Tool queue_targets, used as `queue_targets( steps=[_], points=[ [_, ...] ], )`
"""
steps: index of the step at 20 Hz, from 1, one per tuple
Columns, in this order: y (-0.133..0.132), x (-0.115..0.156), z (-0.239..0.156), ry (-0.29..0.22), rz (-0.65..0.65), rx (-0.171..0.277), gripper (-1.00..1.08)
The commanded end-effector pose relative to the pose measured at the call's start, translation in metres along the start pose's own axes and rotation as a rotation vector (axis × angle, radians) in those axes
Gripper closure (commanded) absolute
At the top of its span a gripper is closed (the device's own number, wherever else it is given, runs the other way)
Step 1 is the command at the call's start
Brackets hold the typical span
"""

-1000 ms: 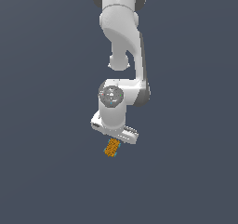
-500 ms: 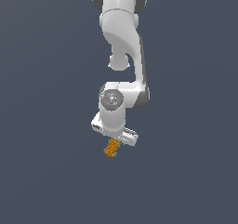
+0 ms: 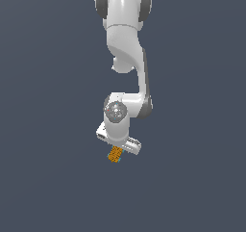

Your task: Pick up the object and move it to a goal position.

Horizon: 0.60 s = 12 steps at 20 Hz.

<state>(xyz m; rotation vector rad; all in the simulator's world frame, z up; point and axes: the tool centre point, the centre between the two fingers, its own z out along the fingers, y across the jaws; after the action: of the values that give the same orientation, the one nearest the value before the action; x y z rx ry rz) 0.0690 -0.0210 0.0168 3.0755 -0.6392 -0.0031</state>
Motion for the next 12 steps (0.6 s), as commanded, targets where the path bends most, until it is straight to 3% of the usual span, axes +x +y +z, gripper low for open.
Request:
queue_targets(
  steps=[1,2,3,12],
  points=[
    [-0.0004,0.0014,0.0017,0.002,0.0,0.001,-0.92],
    [-0.0005,0.0015,0.0015,0.002,0.0,0.001,-0.92],
    [-0.0005,0.0015,0.0015,0.002,0.0,0.001,1.08],
    [-0.0005,0.0015,0.0015,0.002,0.0,0.001,1.08]
  ],
)
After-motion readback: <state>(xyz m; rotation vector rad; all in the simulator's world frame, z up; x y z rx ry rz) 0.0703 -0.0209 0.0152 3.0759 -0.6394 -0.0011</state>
